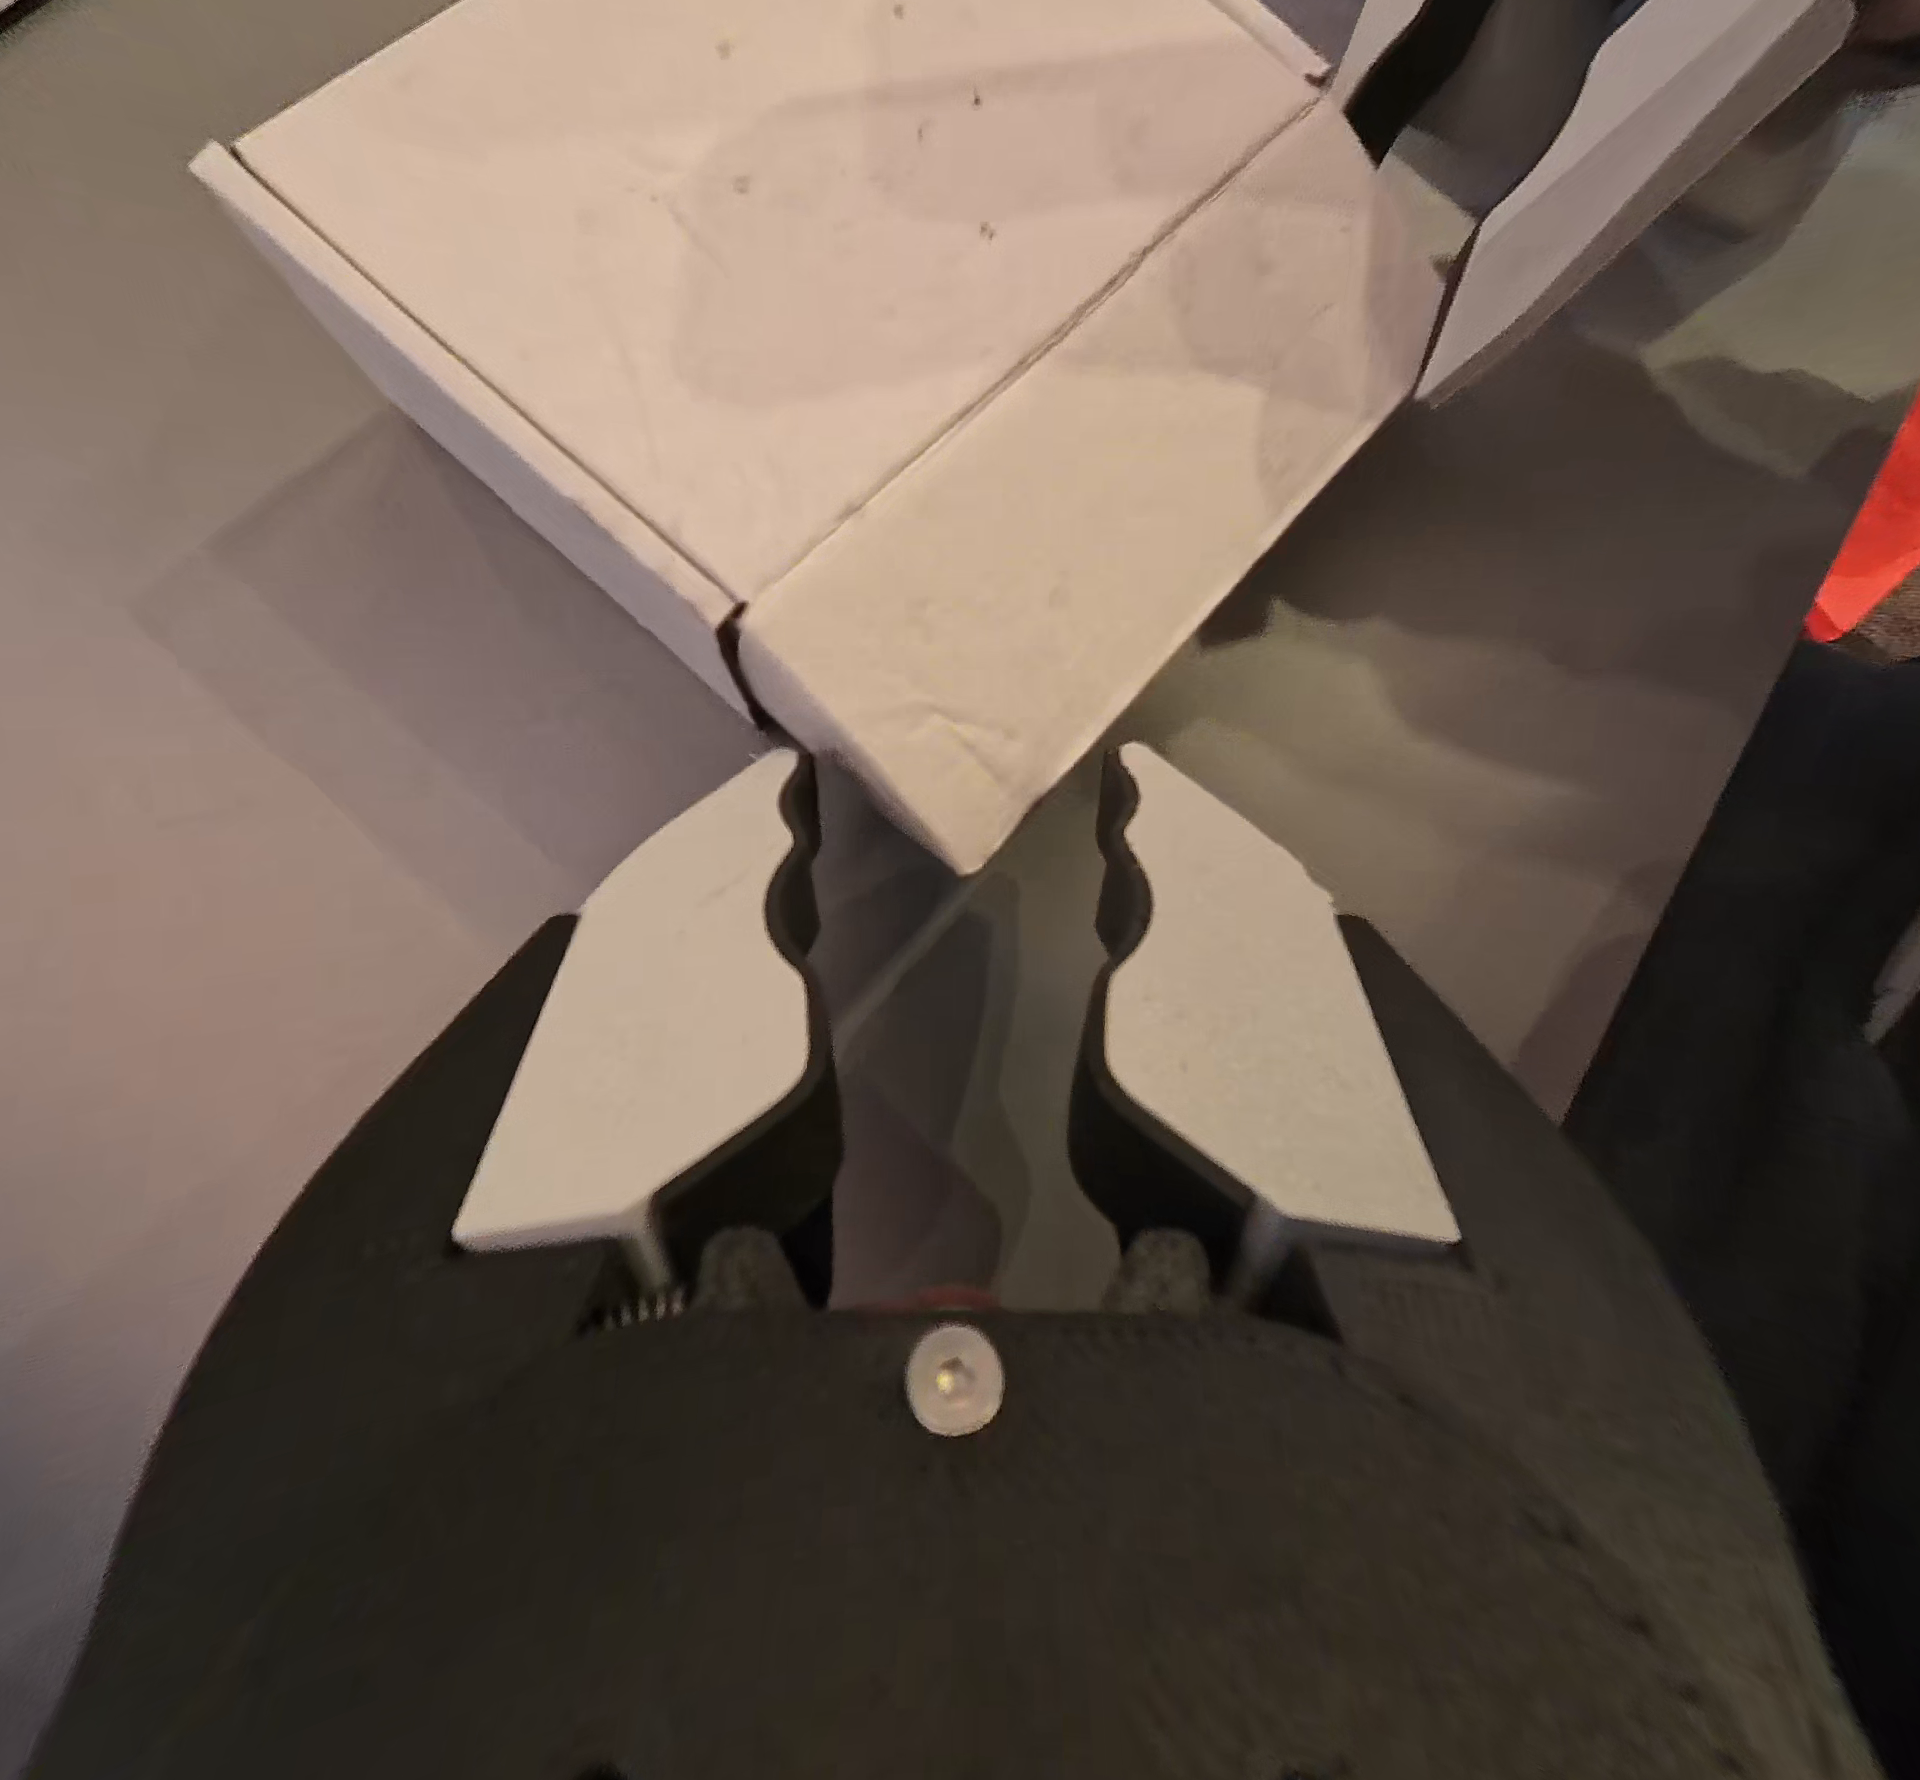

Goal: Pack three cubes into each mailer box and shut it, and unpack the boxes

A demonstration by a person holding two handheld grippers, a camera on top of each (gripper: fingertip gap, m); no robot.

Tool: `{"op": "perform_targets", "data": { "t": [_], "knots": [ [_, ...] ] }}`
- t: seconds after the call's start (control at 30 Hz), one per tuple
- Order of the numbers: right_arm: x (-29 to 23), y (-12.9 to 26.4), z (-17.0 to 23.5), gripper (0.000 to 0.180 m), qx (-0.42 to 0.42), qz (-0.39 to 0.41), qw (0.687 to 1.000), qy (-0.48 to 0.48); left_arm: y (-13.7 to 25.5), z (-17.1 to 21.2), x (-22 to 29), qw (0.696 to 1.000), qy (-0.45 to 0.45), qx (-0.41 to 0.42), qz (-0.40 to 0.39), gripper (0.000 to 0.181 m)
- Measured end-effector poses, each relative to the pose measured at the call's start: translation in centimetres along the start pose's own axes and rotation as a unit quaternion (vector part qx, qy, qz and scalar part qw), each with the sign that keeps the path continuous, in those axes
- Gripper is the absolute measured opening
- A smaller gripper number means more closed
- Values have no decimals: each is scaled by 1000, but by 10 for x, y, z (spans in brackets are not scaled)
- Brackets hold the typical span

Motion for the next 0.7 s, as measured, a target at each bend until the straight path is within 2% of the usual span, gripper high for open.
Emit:
{"op": "perform_targets", "data": {
  "t": [0.17,0.3,0.5,0.7],
  "knots": [
    [2,3,-1,48,-1,18,1000,6,0,-1,-4,1000,10,4,5,51],
    [4,-1,-2,37,-7,13,1000,5,-2,0,-5,1000,4,1,6,46],
    [11,7,-5,54,-23,66,997,21,-2,-2,-14,1000,8,-2,-9,54],
    [17,5,-15,71,-53,108,989,80,-9,-8,-23,1000,-14,-18,1,62]
  ]
}}
Point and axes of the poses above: each gripper's, where its closed fingertips meet, y back along the fingers, z out of its underside, x = y × z across the jaws, the point moved 6 cm from there along y, back along the fingers, and after that the axes turned 5 degrees about -z, right-handed, at the moved point
